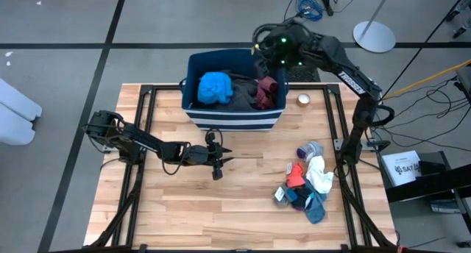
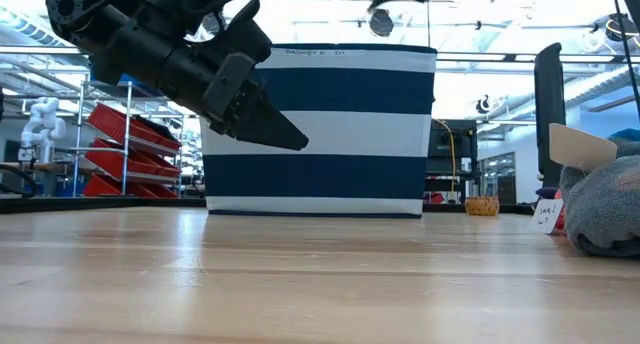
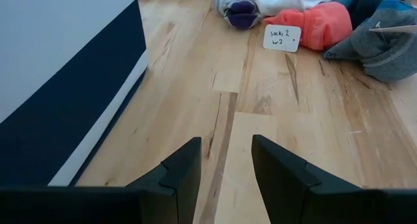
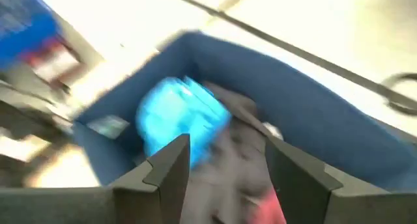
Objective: Sort clothes
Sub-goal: Move all clothes to the center of the table
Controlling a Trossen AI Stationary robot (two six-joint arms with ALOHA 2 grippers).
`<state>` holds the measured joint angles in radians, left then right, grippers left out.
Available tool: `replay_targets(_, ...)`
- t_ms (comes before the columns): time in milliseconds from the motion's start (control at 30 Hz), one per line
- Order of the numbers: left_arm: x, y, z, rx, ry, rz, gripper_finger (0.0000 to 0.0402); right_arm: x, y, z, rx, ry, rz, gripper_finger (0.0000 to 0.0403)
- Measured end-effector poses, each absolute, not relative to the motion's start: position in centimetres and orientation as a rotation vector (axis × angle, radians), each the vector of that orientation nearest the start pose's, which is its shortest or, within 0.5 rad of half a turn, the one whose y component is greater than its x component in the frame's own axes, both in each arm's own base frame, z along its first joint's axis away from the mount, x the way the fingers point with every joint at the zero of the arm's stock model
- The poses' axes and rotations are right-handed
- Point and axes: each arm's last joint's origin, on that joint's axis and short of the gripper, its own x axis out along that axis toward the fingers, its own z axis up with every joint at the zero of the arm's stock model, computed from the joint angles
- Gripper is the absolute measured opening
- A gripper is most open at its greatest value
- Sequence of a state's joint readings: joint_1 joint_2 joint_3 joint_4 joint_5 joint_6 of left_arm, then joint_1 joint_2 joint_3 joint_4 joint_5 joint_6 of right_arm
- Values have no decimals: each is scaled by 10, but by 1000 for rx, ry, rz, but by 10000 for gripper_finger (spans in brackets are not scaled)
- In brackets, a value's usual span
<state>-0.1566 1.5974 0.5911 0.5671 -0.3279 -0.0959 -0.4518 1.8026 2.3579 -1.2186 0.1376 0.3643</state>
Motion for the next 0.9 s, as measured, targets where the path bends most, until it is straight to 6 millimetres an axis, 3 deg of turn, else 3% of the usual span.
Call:
replay_targets(233, 293, -37, 152, 16, 419, 188, 145, 313, -119, 508, 617, 278, -508, 187)
replay_targets(433, 293, -37, 152, 11, 419, 190, 145, 319, -78, 495, 647, 457, -411, 187)
replay_targets(667, 292, -37, 151, 8, 428, 186, 145, 306, 3, 470, 534, 798, -458, 187)
replay_targets(800, 292, -37, 151, -16, 426, 188, 145, 294, 50, 465, 472, 847, -496, 187)
replay_targets(900, 292, -38, 151, -34, 424, 188, 145, 288, 86, 465, 434, 827, -432, 187)
